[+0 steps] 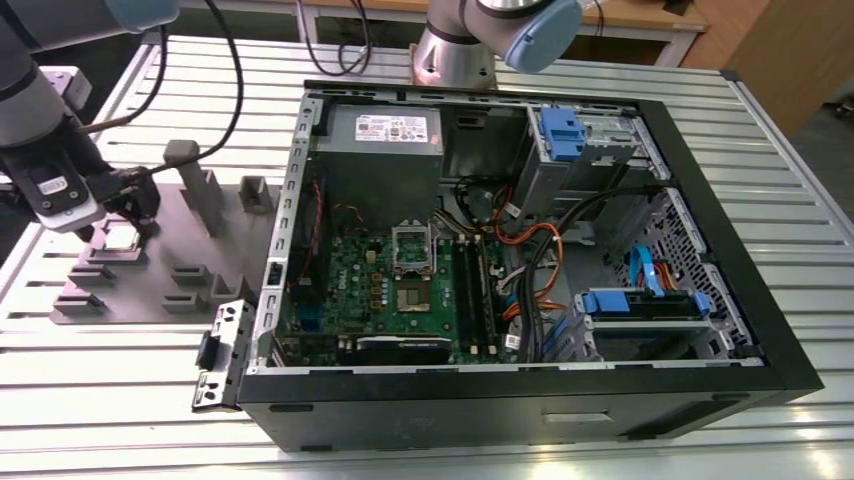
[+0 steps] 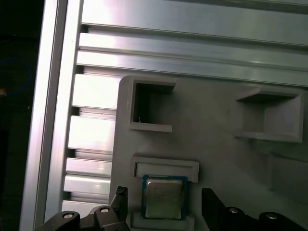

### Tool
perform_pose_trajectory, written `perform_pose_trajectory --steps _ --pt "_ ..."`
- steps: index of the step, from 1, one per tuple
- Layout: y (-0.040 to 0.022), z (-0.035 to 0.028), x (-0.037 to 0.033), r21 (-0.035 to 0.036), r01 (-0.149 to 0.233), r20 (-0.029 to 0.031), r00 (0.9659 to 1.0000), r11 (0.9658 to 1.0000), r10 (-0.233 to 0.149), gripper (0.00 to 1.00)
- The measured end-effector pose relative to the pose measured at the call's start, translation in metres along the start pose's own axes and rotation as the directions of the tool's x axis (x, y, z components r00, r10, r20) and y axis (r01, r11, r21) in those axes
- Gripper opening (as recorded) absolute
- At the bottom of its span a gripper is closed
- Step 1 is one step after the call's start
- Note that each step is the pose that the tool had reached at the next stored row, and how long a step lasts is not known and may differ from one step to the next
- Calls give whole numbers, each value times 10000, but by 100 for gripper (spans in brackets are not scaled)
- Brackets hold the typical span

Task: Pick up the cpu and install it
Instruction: 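Pick up the cpu and move it towards the insertion slot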

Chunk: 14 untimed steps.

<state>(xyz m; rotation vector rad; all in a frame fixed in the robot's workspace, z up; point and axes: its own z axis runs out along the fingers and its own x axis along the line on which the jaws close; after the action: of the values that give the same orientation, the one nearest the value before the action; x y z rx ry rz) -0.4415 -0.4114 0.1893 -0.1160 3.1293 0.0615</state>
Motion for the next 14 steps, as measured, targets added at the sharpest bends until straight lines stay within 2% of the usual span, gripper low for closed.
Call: perform_pose_trajectory --steps 6,9,10,14 --pt "6 59 8 -30 -2 3 10000 10000 2 71" --pt "6 65 9 -22 -4 0 10000 10000 4 69" --pt "6 65 9 -17 -4 1 10000 10000 4 63" --pt "8 68 9 -16 -28 3 10000 10000 28 63"
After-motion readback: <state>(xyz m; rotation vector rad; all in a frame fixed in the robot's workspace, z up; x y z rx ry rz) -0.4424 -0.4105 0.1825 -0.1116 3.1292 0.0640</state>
